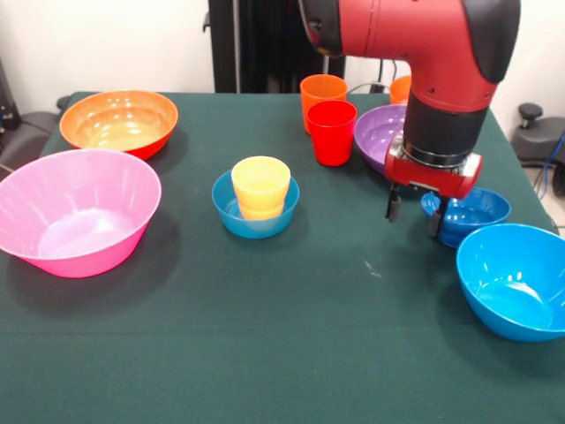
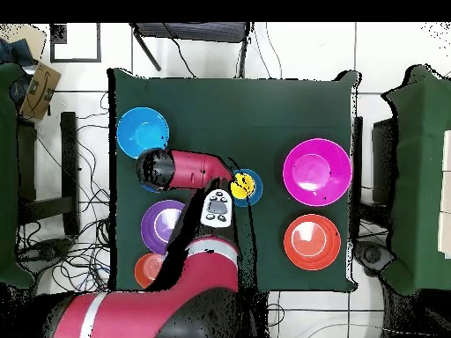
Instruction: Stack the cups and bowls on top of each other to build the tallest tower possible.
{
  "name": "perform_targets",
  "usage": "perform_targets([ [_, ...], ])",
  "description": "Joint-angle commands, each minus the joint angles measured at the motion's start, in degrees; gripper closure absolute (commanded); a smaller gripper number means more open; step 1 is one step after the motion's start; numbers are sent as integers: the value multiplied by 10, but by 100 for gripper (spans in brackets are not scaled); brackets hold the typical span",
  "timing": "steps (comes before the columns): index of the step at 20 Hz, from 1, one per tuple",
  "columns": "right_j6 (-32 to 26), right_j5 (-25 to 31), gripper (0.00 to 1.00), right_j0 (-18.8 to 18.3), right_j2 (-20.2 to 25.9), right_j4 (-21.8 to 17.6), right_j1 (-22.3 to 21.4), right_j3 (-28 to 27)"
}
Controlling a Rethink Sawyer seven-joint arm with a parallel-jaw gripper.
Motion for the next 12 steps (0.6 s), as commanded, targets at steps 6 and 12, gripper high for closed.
perform_targets([
  [6,-60,-8,0,-32,123,-75,-6,39],
  [12,-59,-11,0,-52,146,-88,-15,55],
])
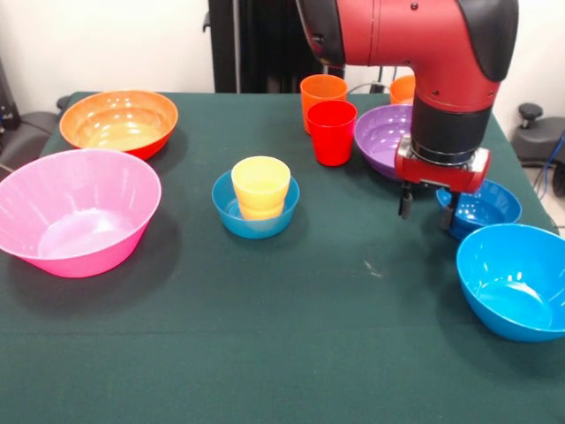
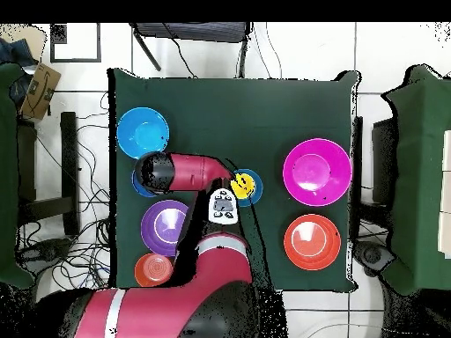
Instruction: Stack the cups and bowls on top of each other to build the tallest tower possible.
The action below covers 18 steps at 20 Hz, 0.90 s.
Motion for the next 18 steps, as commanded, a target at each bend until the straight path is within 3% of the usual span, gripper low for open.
perform_targets([
  [1,-59,-8,0,-27,95,-49,-4,35],
  [8,-49,-10,0,-39,103,-66,-11,37],
  [18,-41,-35,0,-21,74,-118,-24,6],
])
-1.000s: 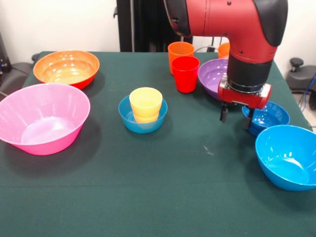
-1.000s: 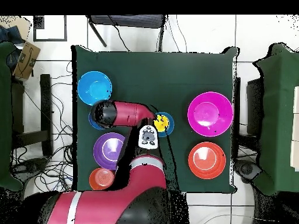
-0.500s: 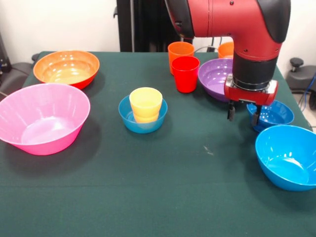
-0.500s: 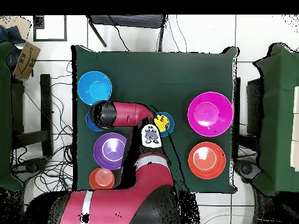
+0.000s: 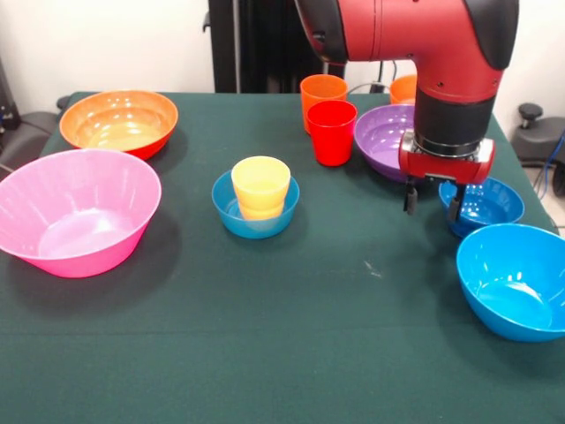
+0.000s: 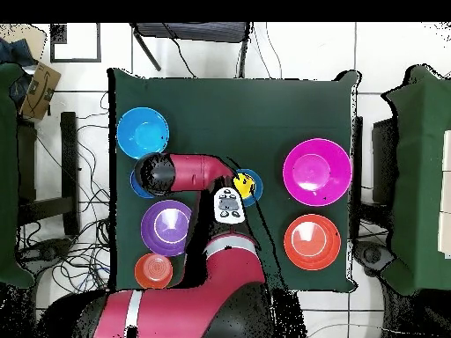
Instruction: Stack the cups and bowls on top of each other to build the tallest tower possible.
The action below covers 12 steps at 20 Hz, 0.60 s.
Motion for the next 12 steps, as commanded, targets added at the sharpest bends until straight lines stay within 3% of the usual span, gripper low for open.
perform_targets([
  [1,-39,-34,0,5,35,-69,-1,-10],
  [12,-42,-1,0,8,38,-96,-2,-35],
])
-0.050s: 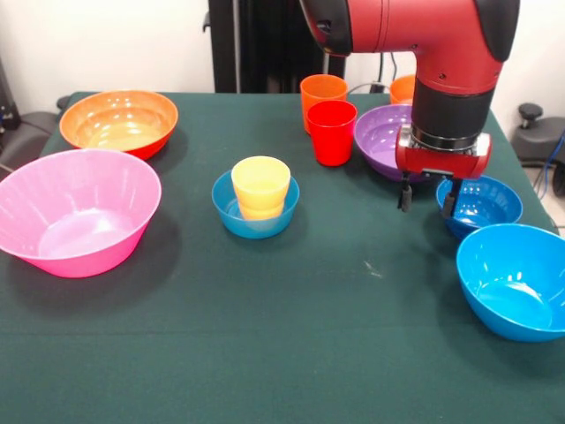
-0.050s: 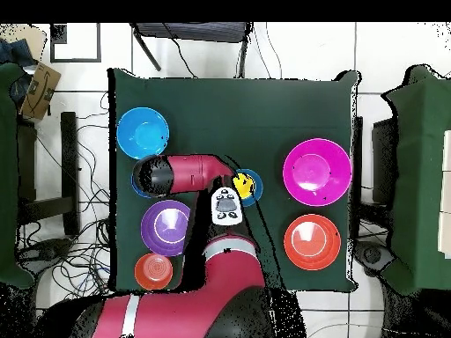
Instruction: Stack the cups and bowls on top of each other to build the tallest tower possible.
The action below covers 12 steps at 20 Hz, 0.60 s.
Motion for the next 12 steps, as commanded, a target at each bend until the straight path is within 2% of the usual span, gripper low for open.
perform_targets([
  [1,-45,-2,0,9,40,-57,11,-34],
  [12,-73,-2,0,-14,95,-73,18,-3],
])
